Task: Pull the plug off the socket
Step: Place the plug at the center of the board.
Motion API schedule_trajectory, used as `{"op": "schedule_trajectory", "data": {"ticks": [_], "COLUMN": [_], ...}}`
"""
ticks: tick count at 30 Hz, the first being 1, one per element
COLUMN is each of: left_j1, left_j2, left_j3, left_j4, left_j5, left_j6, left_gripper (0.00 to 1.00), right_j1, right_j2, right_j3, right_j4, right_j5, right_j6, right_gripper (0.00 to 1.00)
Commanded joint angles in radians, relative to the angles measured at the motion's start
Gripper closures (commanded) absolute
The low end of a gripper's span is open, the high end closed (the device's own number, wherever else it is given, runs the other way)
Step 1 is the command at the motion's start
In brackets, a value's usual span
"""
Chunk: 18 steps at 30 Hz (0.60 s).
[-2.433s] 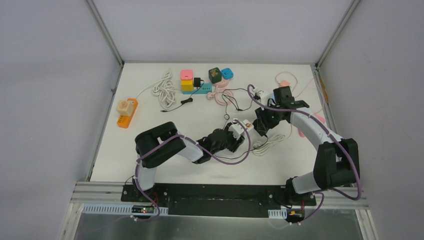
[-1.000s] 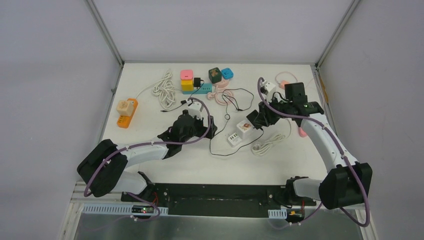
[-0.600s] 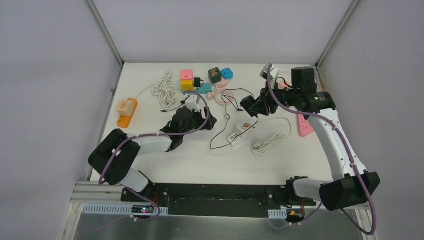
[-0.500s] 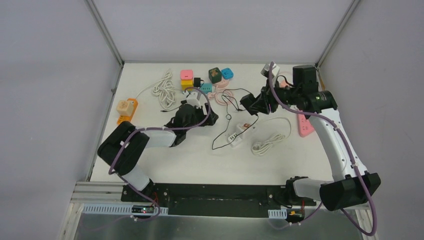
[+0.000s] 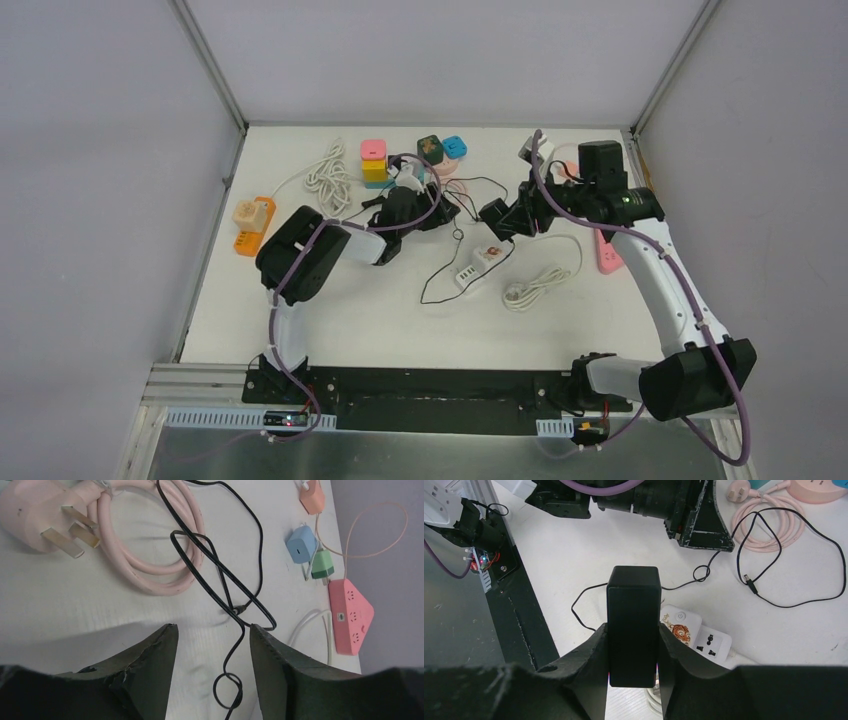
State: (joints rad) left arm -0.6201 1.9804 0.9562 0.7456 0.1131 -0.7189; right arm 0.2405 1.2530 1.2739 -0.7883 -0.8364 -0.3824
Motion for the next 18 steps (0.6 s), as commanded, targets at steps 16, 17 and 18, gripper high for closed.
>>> {"op": "schedule_trajectory", "data": {"ticks": [16, 17, 18], "left_j1": [0.067, 0.069, 0.069], "left_j2": [-0.110, -0.165, -0.216], "left_j3": [-0.088, -0.125, -0.155], "left_j4": [0.162, 0.141, 0.129], "left_j5": [0.126, 0.119, 0.115], "left_j6": [-0.089, -0.060, -0.040], "left_gripper": [1.00, 1.00, 1.00], "right_j1": [-0.046, -0.049, -0.052], "right_j2": [-0.065, -0.069, -0.069], "right_j3": [-0.025, -0.022, -0.020], "right_j4": [0.064, 0.058, 0.054], "right_j5": [-0.056, -0.061, -0.065], "right_j6": [0.019, 0.014, 0.010], "right_gripper": [1.00, 1.00, 1.00]}}
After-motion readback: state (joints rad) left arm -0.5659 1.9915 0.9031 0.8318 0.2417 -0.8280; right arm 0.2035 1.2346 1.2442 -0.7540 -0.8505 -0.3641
